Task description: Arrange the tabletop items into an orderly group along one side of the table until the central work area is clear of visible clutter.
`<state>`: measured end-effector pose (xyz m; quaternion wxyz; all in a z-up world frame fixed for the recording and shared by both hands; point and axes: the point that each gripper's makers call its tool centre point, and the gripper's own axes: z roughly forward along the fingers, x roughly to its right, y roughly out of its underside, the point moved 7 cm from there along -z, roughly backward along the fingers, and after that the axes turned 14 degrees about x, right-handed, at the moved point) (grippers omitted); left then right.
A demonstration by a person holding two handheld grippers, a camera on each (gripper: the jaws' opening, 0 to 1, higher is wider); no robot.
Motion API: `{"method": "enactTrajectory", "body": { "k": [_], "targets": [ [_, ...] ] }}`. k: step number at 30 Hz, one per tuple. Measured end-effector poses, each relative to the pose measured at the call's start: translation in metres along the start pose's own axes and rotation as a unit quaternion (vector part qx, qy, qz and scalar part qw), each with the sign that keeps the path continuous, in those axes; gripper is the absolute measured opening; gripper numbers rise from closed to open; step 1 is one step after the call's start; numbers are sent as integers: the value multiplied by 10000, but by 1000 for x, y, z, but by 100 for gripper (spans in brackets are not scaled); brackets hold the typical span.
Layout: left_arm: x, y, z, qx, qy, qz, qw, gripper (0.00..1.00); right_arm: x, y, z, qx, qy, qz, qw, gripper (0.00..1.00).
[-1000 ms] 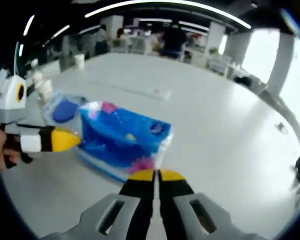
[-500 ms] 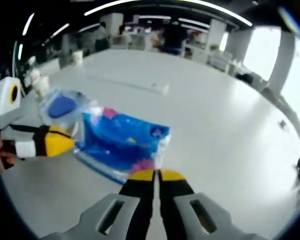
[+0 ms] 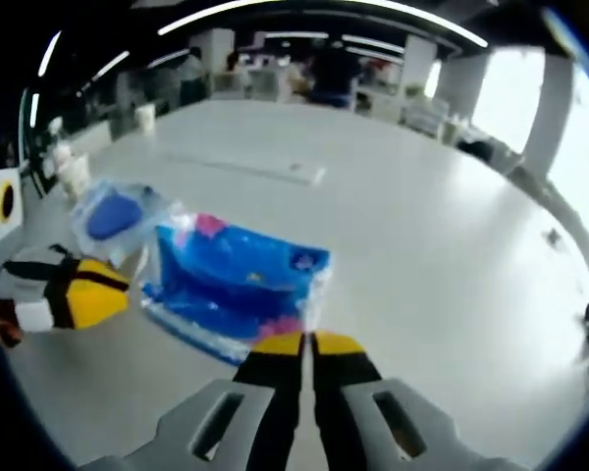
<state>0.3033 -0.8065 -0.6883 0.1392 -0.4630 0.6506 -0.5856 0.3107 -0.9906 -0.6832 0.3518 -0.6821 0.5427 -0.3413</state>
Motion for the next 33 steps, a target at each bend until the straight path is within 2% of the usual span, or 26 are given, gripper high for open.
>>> {"method": "enactTrajectory", "body": {
  "k": [2, 4, 8, 14, 19, 22, 33],
  "targets": [
    [0, -2, -2, 31, 22, -97, 9999, 11, 0, 0, 0, 8, -7, 14, 10000, 0],
    [0, -4, -4, 79, 28, -15, 10000, 11, 0, 0, 0, 16, -4, 63, 10000, 0],
    [1, -9, -6, 158, 72, -48, 9998, 13, 1, 0, 0, 38, 49, 358, 9993, 2],
    [4, -16, -13, 296, 206, 15, 9993, 20, 2, -1, -5, 121, 150, 671, 9976, 20],
    [1, -26, -20, 393, 233, 96, 9989, 34, 4, -5, -10, 210, 223, 726, 9969, 36],
    [-2, -32, -23, 462, 223, 112, 9986, 45, 2, -10, -14, 299, 245, 780, 9962, 50],
    [-15, -44, -36, 515, 269, 205, 9981, 80, -18, -23, -27, 334, 123, 876, 9955, 78]
  ]
}}
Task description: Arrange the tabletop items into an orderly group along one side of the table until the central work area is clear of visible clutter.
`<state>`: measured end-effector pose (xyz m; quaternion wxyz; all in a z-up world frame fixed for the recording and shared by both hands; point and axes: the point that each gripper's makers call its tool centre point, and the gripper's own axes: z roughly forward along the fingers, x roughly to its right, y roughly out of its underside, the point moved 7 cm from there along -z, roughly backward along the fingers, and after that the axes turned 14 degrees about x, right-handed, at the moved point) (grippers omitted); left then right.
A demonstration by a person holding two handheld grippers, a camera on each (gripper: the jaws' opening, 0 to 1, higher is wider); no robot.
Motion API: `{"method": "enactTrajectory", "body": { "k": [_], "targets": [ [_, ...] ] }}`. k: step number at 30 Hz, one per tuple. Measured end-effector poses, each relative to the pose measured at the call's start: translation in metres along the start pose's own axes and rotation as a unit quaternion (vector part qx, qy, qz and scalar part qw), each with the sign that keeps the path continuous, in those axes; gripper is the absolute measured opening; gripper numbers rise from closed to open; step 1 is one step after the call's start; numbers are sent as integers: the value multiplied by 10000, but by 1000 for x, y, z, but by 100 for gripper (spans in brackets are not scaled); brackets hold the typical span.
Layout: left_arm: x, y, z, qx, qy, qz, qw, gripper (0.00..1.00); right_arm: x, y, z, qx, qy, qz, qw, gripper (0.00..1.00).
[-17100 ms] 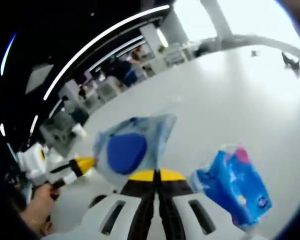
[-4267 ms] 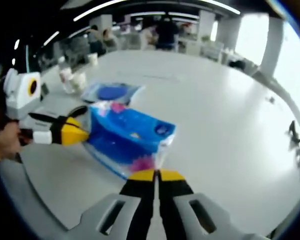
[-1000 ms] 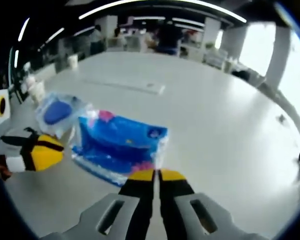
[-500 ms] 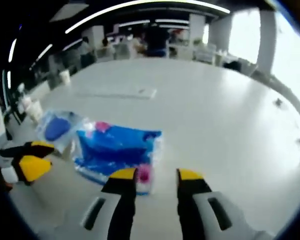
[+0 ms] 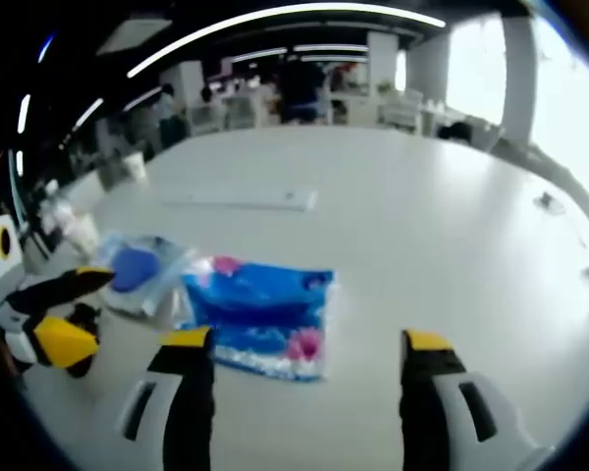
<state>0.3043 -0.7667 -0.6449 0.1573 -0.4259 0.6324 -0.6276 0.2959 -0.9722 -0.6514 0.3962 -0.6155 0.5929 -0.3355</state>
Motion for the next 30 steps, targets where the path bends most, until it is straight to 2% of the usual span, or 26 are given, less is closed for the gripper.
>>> {"method": "enactTrajectory", "body": {
  "k": [4, 9, 18, 30],
  "targets": [
    [-6, -5, -6, -18, -45, 48, 10000, 91, -12, -4, -4, -2, -99, -45, 9999, 85],
    [-13, -12, -14, 54, -13, 137, 9999, 100, -25, -9, -10, 15, -205, -21, 9998, 91],
    [-20, -23, -32, 118, 103, 220, 9996, 100, -53, -11, -19, -95, -390, -12, 9992, 97],
    [-28, -44, -55, 196, 368, 532, 9977, 100, -91, -9, -33, -195, -704, -99, 9973, 95]
  ]
}}
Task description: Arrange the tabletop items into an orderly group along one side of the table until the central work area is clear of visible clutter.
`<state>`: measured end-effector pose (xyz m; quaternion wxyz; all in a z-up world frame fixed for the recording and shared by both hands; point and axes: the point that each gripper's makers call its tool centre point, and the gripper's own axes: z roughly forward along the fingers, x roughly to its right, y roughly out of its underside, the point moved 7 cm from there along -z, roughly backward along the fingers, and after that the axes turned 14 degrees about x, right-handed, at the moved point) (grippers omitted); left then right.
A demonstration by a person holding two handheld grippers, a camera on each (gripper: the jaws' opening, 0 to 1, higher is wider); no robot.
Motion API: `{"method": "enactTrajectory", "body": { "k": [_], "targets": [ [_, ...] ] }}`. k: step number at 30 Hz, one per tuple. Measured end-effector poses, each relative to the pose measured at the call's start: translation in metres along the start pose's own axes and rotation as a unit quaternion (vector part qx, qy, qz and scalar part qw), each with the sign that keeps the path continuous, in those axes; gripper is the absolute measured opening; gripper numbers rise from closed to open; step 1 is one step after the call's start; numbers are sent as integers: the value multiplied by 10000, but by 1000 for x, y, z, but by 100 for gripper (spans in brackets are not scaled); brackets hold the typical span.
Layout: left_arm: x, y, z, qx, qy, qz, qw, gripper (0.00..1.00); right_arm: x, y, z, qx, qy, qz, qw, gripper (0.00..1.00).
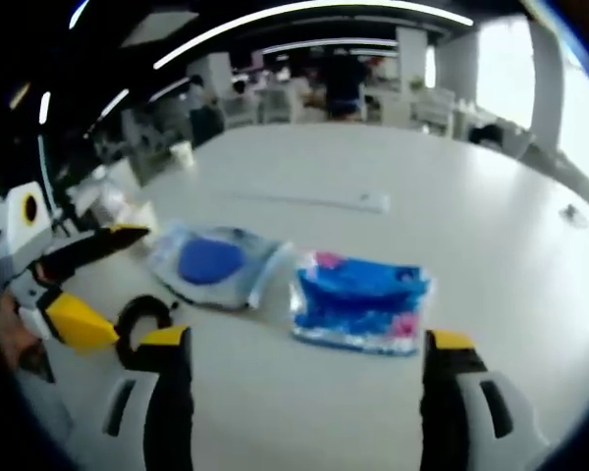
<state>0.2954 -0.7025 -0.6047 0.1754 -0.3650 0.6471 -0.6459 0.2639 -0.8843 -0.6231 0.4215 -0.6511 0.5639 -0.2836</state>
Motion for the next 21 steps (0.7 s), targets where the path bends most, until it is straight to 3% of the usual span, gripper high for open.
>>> {"method": "enactTrajectory", "body": {
  "k": [8, 13, 21],
  "targets": [
    [-9, -3, -25, -109, 36, 268, 9996, 100, -24, 5, -4, -24, -262, -7, 9997, 90],
    [-10, -1, -38, -56, -23, 42, 10000, 100, -41, 10, -3, -45, -435, -20, 9990, 88],
    [-11, 4, -62, -145, -60, 49, 9999, 100, -70, 16, 1, -79, -922, -31, 9957, 82]
  ]
}}
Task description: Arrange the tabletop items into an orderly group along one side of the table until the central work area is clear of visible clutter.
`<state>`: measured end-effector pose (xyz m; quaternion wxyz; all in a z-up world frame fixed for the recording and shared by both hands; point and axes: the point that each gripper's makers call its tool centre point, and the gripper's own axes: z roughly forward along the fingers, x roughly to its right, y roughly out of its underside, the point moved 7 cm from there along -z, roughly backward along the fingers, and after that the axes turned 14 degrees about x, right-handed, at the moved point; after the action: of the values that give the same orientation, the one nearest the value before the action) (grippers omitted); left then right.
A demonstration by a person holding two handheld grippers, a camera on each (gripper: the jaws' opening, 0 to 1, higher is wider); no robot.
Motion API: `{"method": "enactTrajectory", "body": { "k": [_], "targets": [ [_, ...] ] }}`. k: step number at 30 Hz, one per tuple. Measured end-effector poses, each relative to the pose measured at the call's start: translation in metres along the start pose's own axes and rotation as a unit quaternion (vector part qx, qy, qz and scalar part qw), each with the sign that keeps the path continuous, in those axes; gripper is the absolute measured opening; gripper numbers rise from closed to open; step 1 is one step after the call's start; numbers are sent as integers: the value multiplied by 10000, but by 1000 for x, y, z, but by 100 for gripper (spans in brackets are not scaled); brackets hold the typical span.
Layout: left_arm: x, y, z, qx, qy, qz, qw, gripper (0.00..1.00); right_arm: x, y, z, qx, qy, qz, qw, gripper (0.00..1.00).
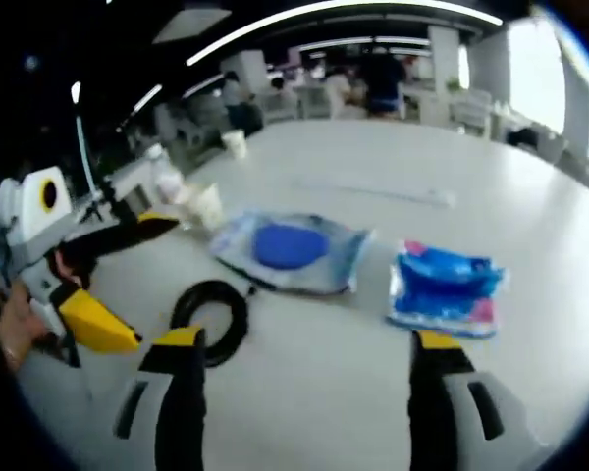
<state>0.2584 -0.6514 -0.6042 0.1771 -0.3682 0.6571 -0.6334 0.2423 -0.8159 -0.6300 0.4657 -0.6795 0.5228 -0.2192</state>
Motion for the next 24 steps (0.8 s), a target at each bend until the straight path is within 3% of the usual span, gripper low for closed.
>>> {"method": "enactTrajectory", "body": {
  "k": [9, 24],
  "targets": [
    [-13, -3, -23, 35, -139, 108, 9998, 100, -23, 7, 14, -22, -282, -179, 9994, 77],
    [-38, -3, -57, 83, -526, 175, 9984, 100, -46, 12, 42, 42, -772, -459, 9960, 60]
  ]
}}
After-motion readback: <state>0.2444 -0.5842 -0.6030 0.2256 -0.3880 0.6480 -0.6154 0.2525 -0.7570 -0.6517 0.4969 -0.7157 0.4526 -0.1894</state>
